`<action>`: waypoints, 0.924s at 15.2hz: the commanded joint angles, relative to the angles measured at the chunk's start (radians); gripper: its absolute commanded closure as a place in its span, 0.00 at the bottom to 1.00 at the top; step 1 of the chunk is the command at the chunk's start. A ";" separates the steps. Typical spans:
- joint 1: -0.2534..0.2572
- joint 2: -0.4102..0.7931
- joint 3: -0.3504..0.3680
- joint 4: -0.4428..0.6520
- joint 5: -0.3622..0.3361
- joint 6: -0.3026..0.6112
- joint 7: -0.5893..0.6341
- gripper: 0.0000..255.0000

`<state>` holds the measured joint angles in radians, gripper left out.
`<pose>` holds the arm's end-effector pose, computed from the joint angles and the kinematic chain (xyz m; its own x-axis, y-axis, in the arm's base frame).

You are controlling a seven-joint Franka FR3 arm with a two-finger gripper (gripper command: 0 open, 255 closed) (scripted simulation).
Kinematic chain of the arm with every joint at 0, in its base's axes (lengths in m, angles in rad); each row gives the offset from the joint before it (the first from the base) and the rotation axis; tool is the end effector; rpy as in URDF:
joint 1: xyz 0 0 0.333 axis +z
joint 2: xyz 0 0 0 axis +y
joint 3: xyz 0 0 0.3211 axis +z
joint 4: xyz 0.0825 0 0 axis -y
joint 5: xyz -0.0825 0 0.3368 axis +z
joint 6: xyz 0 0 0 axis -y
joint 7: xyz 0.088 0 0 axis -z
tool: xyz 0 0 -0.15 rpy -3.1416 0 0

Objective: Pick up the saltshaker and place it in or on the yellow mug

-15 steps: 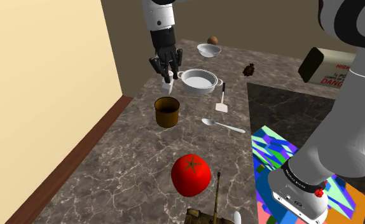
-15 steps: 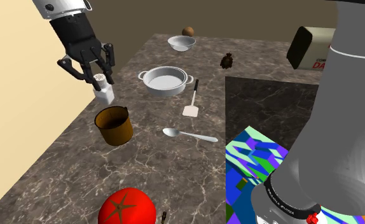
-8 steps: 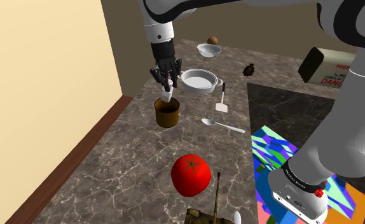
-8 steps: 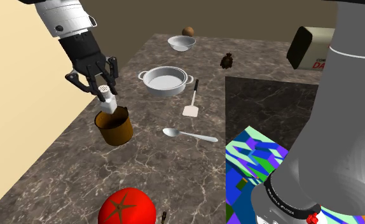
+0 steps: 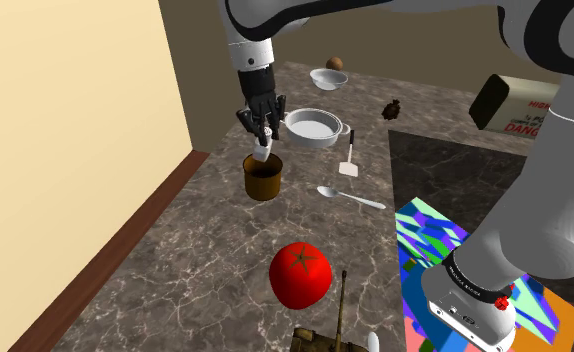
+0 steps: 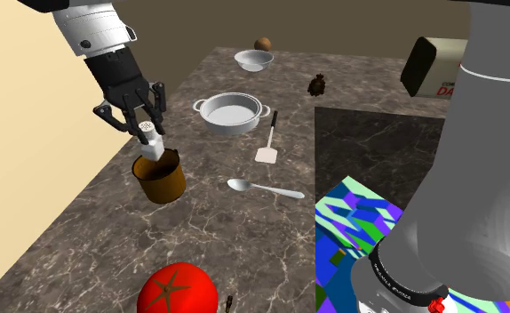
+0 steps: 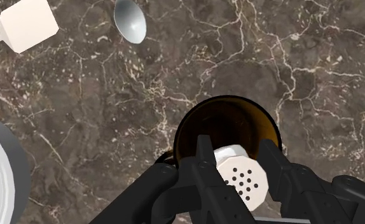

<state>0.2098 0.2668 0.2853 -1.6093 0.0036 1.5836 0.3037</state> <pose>0.4899 0.2506 0.4349 0.9403 0.1813 -0.2882 0.1919 -0.9814 0.0090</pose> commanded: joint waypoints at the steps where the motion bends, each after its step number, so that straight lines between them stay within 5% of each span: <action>1: 0.000 0.000 0.000 0.000 0.000 0.000 0.000 0.00; 6: 0.000 0.000 0.000 0.000 0.000 0.000 0.000 0.00; 10: 0.009 0.048 0.000 0.189 -0.011 -0.142 0.008 0.00; 14: 0.009 0.048 0.000 0.189 -0.011 -0.142 0.008 0.00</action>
<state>0.2190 0.3144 0.2856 -1.4216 -0.0074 1.4428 0.3120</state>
